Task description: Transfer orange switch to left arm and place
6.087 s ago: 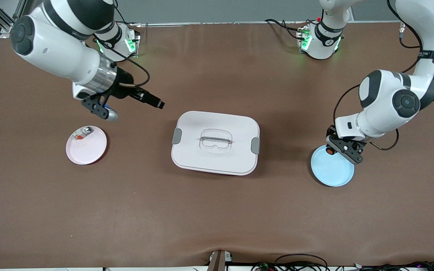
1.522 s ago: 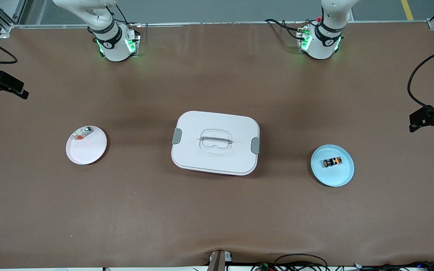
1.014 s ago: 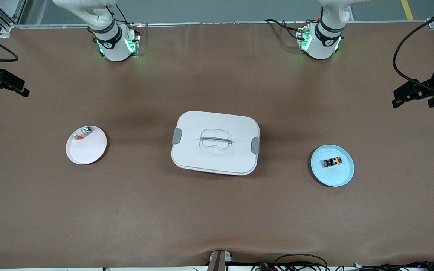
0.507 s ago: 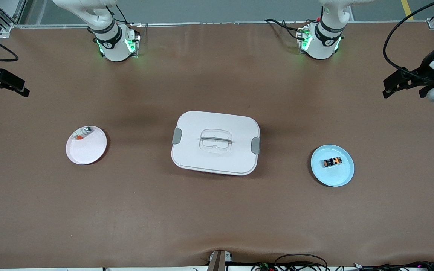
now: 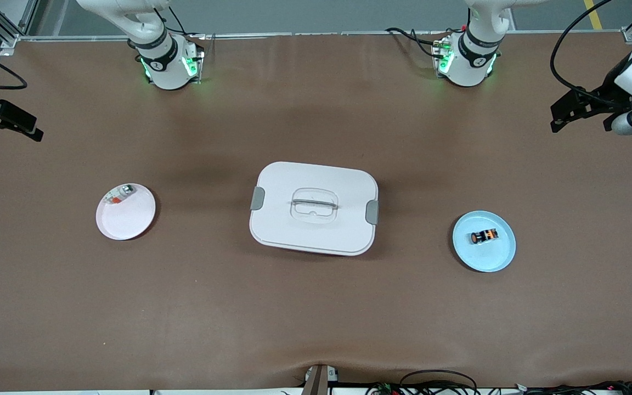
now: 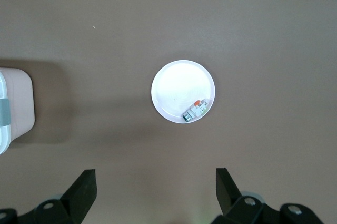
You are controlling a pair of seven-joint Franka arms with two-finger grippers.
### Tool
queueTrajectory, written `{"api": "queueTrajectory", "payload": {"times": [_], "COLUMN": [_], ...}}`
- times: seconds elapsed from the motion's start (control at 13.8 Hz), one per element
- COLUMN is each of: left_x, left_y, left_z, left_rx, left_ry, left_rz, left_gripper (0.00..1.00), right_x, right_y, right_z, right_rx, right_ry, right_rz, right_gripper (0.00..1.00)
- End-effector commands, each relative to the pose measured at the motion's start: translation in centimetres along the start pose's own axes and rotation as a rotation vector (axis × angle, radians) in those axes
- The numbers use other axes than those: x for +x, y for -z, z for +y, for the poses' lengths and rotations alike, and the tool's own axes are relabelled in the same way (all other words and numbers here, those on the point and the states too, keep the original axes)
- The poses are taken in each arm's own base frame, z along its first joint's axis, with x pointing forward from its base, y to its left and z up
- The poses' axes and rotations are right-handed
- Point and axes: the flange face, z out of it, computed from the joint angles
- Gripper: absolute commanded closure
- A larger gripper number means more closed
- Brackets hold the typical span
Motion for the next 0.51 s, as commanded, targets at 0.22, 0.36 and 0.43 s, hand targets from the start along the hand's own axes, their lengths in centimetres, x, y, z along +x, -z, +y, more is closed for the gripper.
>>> {"api": "queueTrajectory", "payload": {"times": [0.22, 0.36, 0.43], "left_x": [0.6, 0.9, 1.2], "left_y": [-0.7, -0.3, 0.0], "left_z": [-0.4, -0.6, -0.7], "left_rx": [-0.006, -0.008, -0.009], "left_ry": [-0.005, -0.001, 0.006], "left_rz": [-0.013, -0.004, 0.003], "left_gripper": [0.0, 0.0, 0.0], "right_x": [-0.6, -0.6, -0.6], "right_y": [0.7, 0.7, 0.7], "right_z": [0.1, 0.0, 0.1], "right_rx": [-0.012, -0.012, -0.012], "right_ry": [0.001, 0.002, 0.001], "right_rz": [0.011, 0.011, 0.011], "right_gripper": [0.0, 0.0, 0.0]}}
